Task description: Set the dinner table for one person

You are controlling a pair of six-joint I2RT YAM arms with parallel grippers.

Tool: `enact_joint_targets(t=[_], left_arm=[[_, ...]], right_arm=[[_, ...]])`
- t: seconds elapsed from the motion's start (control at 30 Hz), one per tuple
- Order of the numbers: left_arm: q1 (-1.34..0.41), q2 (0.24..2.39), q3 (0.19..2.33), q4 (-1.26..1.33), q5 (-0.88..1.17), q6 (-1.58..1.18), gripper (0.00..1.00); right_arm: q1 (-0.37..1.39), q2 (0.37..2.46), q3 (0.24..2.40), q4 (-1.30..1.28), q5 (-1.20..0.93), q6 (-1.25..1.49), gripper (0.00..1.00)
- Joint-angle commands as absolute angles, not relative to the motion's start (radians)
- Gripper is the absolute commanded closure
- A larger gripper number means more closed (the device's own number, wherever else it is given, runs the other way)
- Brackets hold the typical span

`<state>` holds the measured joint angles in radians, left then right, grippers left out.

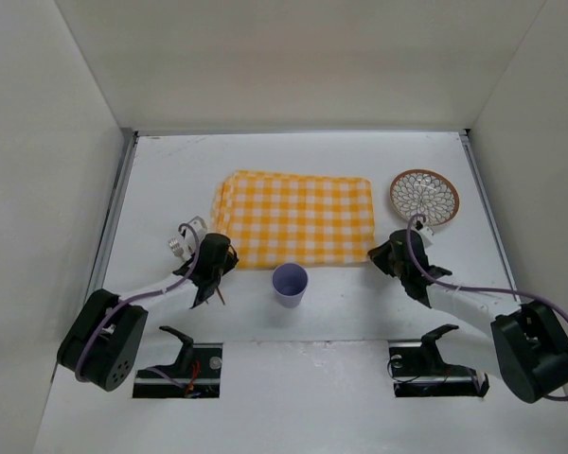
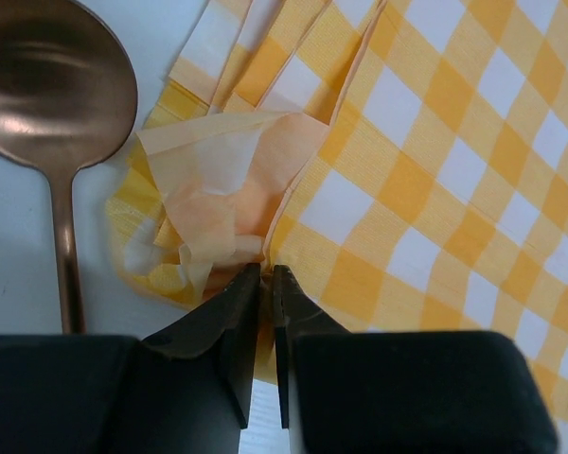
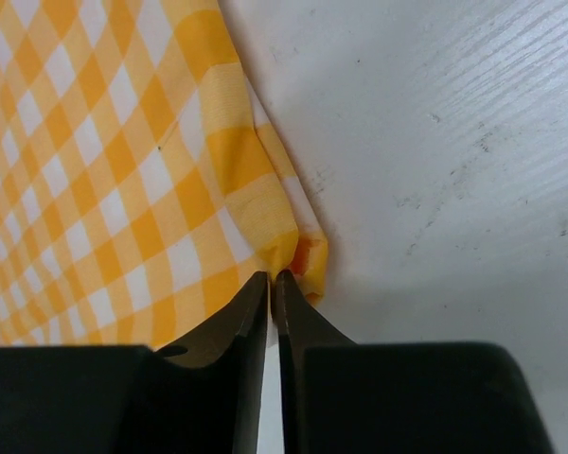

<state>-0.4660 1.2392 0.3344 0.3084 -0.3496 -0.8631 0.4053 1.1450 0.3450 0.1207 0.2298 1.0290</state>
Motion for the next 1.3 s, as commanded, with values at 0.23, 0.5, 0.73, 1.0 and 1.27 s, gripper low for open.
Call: enact_joint_targets(t=[0.23,0.5,0.73,1.0,1.27], left_arm=[[-0.466,1.071,0.311,0.22,-0.35,-0.891,0.81],[-0.464,0.888,0.344,0.164,-0.365,-0.862,0.64],[-0.513,0.862,0.342,0.32,-0.356,-0.782,0.59],[-0.53,0.936,0.282,0.503,-0.333,-0.729,0.57],[-0.533,0.96,0.239,0.578,-0.284,-0.752,0.57]], right_arm=[[0.378,1.092,0.393,0.097,0.239,0.965,0.51],[0.22,1.061,0.494,0.052,0.278,0.864,0.32],[0.018,1.133,0.546,0.098,0.291,0.882,0.31],[-0.137,1.276,0.597,0.141,0.285,0.896,0.32],[-0.22,1.463,0.661,0.235,0.187,0.925,0.46]])
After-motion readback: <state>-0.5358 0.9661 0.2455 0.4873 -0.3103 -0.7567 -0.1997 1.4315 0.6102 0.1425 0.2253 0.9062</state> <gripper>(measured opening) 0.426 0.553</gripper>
